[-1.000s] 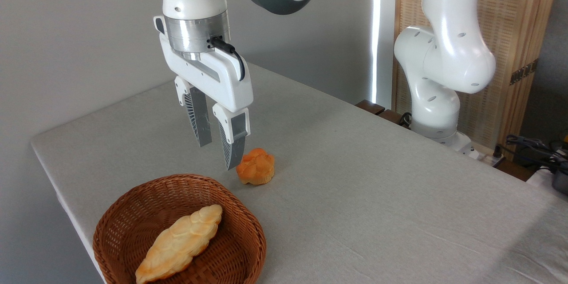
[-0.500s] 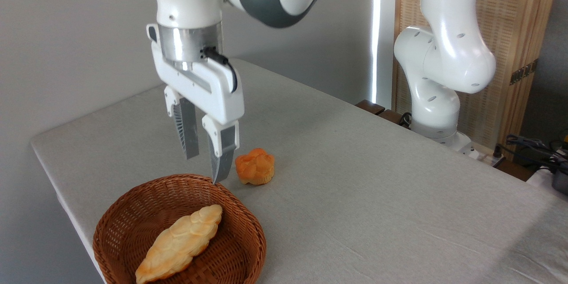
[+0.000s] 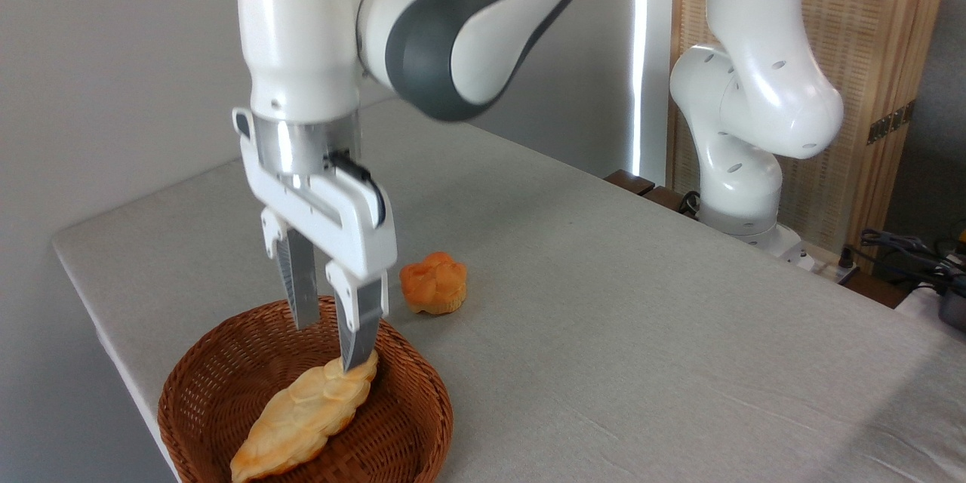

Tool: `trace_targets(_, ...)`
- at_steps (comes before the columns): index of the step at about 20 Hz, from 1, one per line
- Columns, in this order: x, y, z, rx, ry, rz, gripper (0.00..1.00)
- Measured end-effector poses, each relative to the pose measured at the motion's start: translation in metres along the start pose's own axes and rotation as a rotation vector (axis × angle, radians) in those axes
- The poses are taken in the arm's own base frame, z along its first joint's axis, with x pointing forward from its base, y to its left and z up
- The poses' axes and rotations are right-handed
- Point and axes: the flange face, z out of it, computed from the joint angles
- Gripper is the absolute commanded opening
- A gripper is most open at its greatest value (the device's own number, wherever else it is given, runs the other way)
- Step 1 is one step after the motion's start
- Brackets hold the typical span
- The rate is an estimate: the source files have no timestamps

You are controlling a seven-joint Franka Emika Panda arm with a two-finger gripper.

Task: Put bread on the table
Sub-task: 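Move the open gripper over the basket and lower it onto the bread roll, then close the gripper on the long golden bread roll in the basket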

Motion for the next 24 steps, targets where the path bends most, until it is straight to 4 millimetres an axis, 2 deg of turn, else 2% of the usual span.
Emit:
trace_targets(6, 0.003, -0.011, 0.04, 0.009, -0.012, -0.013, 1.0)
trace_targets(10, 0.005, -0.013, 0.059, 0.014, -0.014, -0.012, 1.0)
trace_targets(24, 0.01, -0.009, 0.064, 0.01, -0.017, -0.003, 1.0)
